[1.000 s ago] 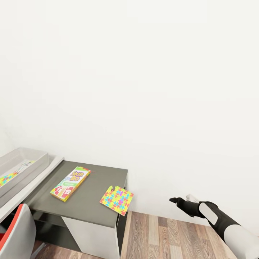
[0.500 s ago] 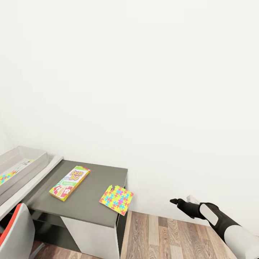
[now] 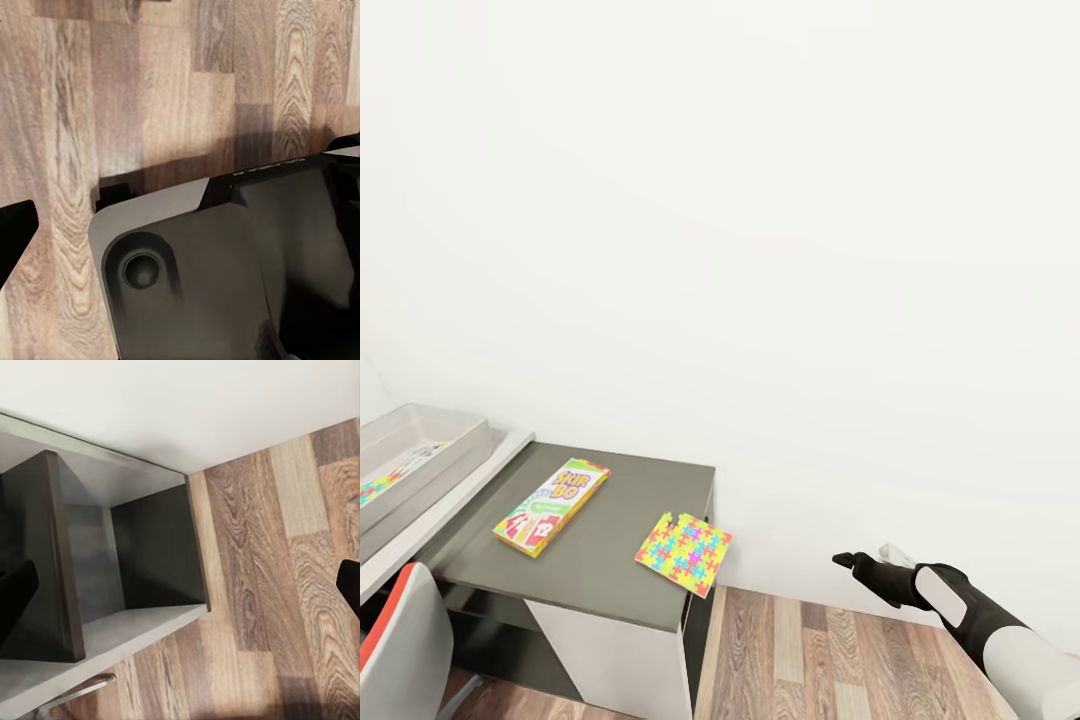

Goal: Put all the toys in the child's room - the three board games (two on the bed and one on the table), the two jigsaw puzzles on the table, and the tennis ball on the table - inside the toy box on the table in the child's room.

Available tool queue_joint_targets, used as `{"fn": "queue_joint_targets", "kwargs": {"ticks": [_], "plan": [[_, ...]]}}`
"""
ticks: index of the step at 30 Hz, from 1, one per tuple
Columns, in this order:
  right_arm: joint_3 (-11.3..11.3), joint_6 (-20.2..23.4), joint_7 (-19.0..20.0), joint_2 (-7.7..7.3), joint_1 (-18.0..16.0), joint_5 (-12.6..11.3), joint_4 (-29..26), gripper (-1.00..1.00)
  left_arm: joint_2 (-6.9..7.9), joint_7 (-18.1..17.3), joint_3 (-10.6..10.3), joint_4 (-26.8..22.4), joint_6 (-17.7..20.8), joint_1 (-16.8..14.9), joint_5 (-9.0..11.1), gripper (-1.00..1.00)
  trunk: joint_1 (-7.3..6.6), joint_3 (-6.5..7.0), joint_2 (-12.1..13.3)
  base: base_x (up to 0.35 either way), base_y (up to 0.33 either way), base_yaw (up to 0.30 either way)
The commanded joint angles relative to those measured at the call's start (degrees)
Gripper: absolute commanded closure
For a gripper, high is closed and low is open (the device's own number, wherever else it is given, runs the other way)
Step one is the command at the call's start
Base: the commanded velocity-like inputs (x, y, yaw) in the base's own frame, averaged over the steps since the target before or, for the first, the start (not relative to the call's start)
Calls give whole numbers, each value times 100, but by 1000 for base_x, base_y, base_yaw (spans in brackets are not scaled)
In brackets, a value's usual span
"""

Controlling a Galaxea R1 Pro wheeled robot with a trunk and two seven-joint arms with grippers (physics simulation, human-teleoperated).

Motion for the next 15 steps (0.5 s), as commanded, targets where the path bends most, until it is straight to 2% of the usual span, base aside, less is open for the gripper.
{"fn": "queue_joint_targets", "kwargs": {"ticks": [1, 15], "plan": [[22, 12, 14, -5, -5, -5, -1, -100, 2, -19, -48, 5, -20, -4, 61, -100, 23, -26, -47, 0, 0, 0], [21, 17, 6, -4, -5, -5, -1, -100, 12, -13, -42, 13, -22, -4, 82, -100, 331, -277, -609, 0, 0, 0]]}}
